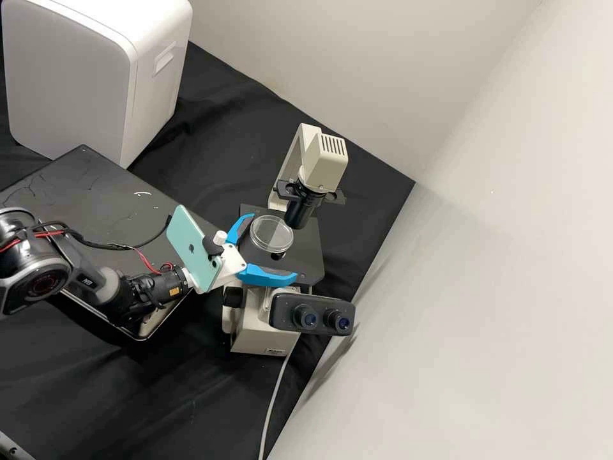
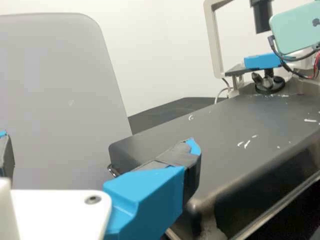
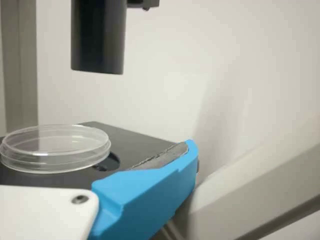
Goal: Place the petri dish on the bench
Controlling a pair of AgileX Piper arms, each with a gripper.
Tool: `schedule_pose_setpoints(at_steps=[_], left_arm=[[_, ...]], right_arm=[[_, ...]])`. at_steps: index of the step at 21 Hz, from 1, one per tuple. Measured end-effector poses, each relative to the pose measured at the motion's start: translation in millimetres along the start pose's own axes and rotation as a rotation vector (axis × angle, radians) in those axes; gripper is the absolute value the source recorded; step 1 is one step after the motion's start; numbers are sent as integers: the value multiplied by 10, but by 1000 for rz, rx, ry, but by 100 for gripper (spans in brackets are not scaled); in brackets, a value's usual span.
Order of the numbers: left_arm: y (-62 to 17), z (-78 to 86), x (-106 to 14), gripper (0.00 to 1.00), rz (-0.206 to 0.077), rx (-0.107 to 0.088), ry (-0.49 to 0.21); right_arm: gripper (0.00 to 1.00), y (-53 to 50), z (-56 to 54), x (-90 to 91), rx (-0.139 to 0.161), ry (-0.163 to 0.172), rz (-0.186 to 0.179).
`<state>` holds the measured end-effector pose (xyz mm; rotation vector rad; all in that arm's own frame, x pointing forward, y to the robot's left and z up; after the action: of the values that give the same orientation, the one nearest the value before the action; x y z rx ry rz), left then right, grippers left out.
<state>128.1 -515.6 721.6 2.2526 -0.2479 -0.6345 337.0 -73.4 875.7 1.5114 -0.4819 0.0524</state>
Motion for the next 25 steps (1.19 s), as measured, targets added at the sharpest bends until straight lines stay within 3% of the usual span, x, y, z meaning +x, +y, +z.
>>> schedule_pose_setpoints(at_steps=[4, 10, 13, 14, 15, 25], left_arm=[[-1, 0, 0, 100, 0, 0, 0], [1, -26, 6, 100, 1, -2, 14], [1, -32, 8, 100, 1, -2, 18], [1, -32, 8, 100, 1, -2, 18], [1, -38, 9, 100, 1, -2, 21], [2, -45, 10, 100, 1, -1, 25]], right_arm=[[100, -21, -22, 36, -11, -15, 24], [100, -37, -45, 36, -8, -20, 29], [100, -29, -65, 31, -5, -25, 19], [100, -40, -87, 64, 5, -21, -5], [100, -56, -138, 93, 0, 3, -25], [100, -22, -168, 108, 12, -9, -32]])
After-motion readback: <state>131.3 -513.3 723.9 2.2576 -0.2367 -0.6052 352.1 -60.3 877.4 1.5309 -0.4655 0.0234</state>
